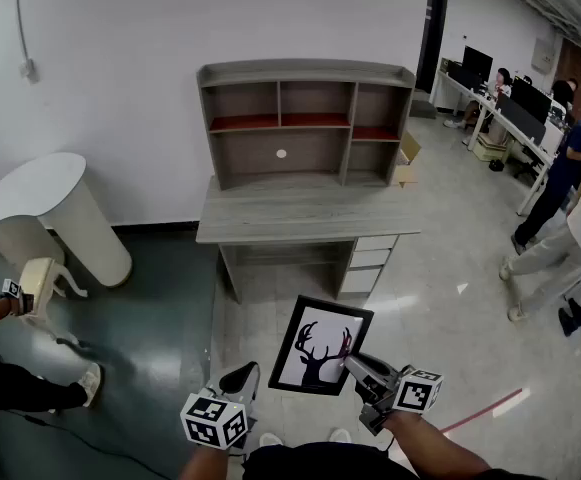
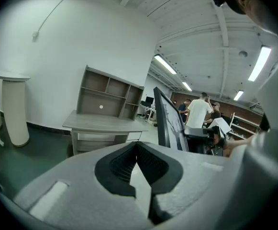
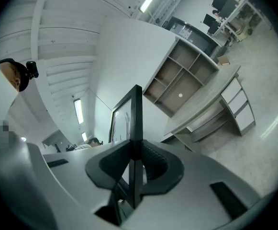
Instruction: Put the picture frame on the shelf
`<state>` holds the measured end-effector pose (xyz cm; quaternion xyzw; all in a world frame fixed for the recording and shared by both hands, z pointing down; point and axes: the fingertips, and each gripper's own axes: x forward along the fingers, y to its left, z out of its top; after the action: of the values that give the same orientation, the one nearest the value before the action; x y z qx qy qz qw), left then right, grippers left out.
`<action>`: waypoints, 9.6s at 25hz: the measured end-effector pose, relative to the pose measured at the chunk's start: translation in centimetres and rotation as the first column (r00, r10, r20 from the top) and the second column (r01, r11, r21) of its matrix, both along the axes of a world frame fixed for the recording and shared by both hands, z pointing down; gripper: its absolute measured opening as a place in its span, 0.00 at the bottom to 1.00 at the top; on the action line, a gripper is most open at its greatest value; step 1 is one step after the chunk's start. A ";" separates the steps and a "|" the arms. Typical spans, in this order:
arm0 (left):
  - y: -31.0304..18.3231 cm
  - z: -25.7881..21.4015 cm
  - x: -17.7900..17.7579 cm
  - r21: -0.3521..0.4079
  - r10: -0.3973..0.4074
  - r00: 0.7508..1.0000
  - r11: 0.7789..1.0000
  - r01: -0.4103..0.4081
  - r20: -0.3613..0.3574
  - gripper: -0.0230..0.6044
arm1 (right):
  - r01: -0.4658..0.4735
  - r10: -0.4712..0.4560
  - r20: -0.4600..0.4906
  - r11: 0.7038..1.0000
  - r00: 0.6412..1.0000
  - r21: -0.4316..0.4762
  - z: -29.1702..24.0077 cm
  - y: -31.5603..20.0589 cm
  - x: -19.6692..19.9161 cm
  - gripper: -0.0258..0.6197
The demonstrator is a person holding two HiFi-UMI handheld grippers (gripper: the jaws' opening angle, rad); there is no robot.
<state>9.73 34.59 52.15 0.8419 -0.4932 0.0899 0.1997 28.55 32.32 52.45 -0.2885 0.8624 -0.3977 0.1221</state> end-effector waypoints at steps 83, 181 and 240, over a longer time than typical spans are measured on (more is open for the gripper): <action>-35.0 -0.3 -9.1 -0.002 -0.034 0.996 0.999 0.034 0.085 0.05 | 0.003 -0.003 0.004 1.000 1.000 -0.006 1.7 -37.2 -8.9 0.17; -70.9 -3.8 -30.3 0.035 -0.091 0.996 0.995 0.090 0.018 0.05 | 0.091 0.040 -0.333 0.925 0.942 0.368 -13.3 -93.5 -36.7 0.17; -65.1 -4.3 -27.3 0.072 0.134 0.990 0.988 -0.137 0.045 0.05 | -0.065 0.211 -0.487 0.952 0.848 0.300 -2.5 -64.5 -29.9 0.06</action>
<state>-17.55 -30.48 47.84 0.8784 -0.4416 0.1018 0.1515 -1.32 -32.18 49.97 -0.4261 0.8866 -0.1744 -0.0450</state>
